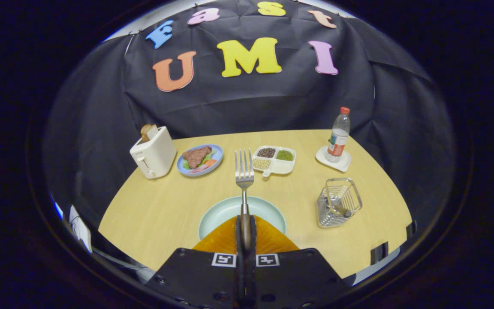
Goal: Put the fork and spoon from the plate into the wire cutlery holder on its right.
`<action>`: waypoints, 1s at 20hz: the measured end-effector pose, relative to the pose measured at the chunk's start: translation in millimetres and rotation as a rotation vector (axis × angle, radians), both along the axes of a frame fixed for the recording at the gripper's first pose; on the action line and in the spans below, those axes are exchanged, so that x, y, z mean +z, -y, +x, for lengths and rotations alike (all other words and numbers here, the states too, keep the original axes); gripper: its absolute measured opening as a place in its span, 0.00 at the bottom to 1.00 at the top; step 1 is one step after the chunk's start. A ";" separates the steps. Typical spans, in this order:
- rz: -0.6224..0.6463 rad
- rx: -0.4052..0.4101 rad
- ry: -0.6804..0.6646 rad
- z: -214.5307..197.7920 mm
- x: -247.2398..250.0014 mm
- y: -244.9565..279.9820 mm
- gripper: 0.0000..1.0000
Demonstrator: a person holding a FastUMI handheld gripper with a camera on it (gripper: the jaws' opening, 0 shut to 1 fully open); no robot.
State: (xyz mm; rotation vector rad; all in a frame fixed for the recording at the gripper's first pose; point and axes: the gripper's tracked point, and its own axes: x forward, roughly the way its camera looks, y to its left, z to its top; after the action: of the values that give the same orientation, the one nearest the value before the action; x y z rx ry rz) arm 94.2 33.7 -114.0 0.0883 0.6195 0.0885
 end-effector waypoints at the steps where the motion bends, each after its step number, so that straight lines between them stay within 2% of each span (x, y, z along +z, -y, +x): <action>1: 0.010 -0.007 0.010 -1.3 7.5 9.6 0.02; 5: 0.020 -0.057 0.049 -8.0 28.8 65.2 0.02; 10: 0.006 -0.116 0.032 -5.8 31.8 133.0 0.02; 14: -0.009 -0.138 -0.003 0.9 16.3 164.7 0.02; 20: 0.027 -0.142 -0.128 14.8 -36.0 177.1 0.02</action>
State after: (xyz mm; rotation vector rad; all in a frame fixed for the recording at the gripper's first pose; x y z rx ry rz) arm 109.0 -143.4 -150.0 0.1650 0.7376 -0.0470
